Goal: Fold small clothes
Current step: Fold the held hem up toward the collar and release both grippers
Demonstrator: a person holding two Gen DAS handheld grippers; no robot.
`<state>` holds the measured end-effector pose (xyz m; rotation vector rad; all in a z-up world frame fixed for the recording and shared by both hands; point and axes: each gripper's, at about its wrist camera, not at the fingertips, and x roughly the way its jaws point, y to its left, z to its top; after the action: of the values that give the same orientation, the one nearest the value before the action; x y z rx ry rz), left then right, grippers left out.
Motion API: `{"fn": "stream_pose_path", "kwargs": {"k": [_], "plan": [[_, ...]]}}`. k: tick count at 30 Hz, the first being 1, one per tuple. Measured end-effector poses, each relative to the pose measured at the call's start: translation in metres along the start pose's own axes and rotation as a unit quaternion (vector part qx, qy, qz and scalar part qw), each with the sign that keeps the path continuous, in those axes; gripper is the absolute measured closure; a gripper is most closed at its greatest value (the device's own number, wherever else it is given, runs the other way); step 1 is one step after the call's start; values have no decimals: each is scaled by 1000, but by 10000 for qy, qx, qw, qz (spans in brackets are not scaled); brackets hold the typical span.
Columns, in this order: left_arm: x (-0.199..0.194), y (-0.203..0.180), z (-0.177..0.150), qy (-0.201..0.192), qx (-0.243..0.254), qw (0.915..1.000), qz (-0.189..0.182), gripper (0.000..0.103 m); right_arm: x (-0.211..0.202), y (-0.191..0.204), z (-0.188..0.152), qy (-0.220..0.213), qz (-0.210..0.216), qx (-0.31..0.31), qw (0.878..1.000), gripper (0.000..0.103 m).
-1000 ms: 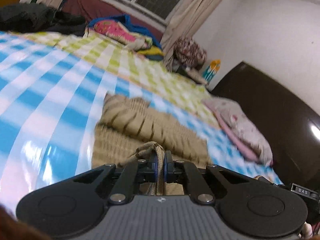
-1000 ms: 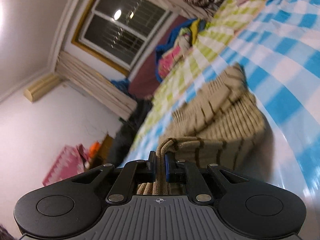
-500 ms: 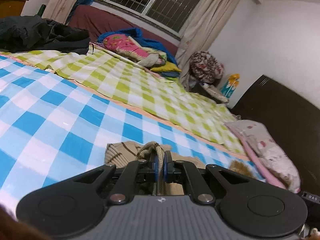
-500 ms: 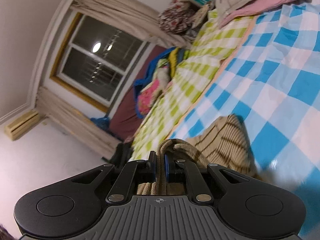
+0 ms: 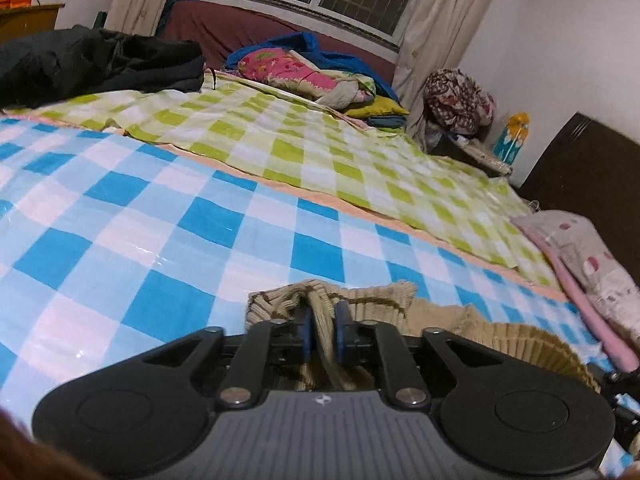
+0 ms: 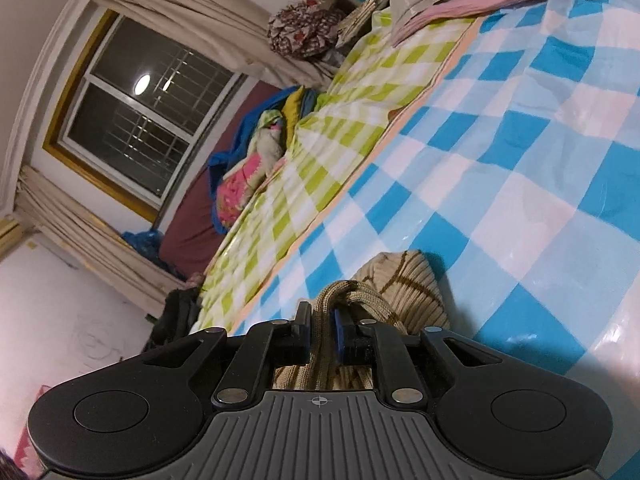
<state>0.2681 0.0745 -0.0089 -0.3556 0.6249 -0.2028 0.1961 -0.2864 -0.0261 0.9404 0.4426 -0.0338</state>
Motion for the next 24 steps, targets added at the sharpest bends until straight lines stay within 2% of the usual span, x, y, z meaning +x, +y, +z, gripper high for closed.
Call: {"fn": "stream_pose_path", "kwargs": {"k": [2,3,4,5,8,13,16,19,23,24], "plan": [[-2,1,1,-26,-52,10000,59,62,-1,1,1,5,-10,-76,10000,82],[-4,2,2,-85,-94,9998,136,49,-1,2,1,-15,-32,-126,9999,77],[-6,4,4,-162,-130,9996,211,41,-2,3,1,-32,-45,-172,9998,72],[-10,5,5,-238,-178,9992,259,39,-4,4,1,-47,-55,-229,9997,69],[-18,7,7,-297,-156,9991,272,38,-8,8,1,-134,-58,-411,9990,64],[-33,-4,-12,-216,494,9981,282,38,-14,19,0,-222,-209,-951,9950,62],[-38,-8,-26,-197,873,9954,351,38,-12,25,-6,-127,-522,-1448,9880,62],[-34,-7,-38,-23,1081,9927,536,38,-2,29,-19,105,-1014,-2067,9731,62],[-28,7,-47,212,917,9932,689,36,11,18,-31,288,-1681,-2372,9564,63],[-30,10,-49,227,837,9940,668,34,10,11,-30,313,-1647,-2286,9590,64]]}}
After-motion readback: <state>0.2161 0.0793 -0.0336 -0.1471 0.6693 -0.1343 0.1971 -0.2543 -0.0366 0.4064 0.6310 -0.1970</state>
